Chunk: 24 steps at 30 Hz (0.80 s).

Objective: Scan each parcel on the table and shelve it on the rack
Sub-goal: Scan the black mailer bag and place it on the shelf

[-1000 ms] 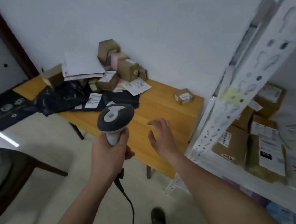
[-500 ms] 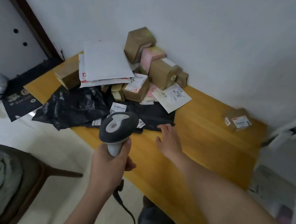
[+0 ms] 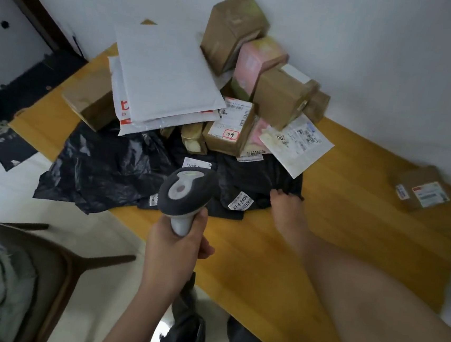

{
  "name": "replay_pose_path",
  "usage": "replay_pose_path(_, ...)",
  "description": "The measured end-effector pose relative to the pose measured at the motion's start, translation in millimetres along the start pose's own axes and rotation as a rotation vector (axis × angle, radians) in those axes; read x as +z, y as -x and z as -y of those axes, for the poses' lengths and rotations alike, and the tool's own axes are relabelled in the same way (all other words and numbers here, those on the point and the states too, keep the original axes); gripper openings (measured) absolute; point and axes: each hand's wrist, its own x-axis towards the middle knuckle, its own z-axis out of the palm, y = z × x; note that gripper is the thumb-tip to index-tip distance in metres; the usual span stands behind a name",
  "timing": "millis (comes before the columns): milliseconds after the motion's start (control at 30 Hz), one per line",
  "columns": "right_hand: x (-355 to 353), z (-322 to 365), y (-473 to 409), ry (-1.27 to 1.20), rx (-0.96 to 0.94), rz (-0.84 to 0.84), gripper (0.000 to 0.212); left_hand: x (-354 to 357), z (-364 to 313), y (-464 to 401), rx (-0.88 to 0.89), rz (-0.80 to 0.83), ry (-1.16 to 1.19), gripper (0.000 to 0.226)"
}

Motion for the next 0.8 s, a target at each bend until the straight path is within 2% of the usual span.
replay_pose_path(67,2,1,2,-0.109,0.018,0.096,0.022,-8,1,-9,-0.003,0.025,-0.013,0.045)
replay_pose_path(200,-3,0,28,-0.573,0.101,0.083,0.009,-25,-2,-19,0.007,0.097,-0.032,0.045)
replay_pose_path(333,-24,2,55,-0.982,0.235,0.254,0.010,-40,-4,-27,0.046,0.174,-0.030,0.037)
replay_pose_path(400,-36,4,65,-1.132,0.325,0.287,0.009,-44,-6,-30,0.074,0.210,-0.020,0.034)
replay_pose_path(567,-71,-1,85,-1.311,0.536,0.082,0.008,-51,-13,-27,0.140,0.287,-0.025,0.041)
replay_pose_path(700,-102,-14,89,-1.429,0.581,-0.118,0.014,-48,-19,-20,0.170,0.287,-0.020,0.038)
replay_pose_path(800,-130,-24,87,-1.552,0.602,-0.206,0.020,-42,-24,-13,0.182,0.275,-0.010,0.042)
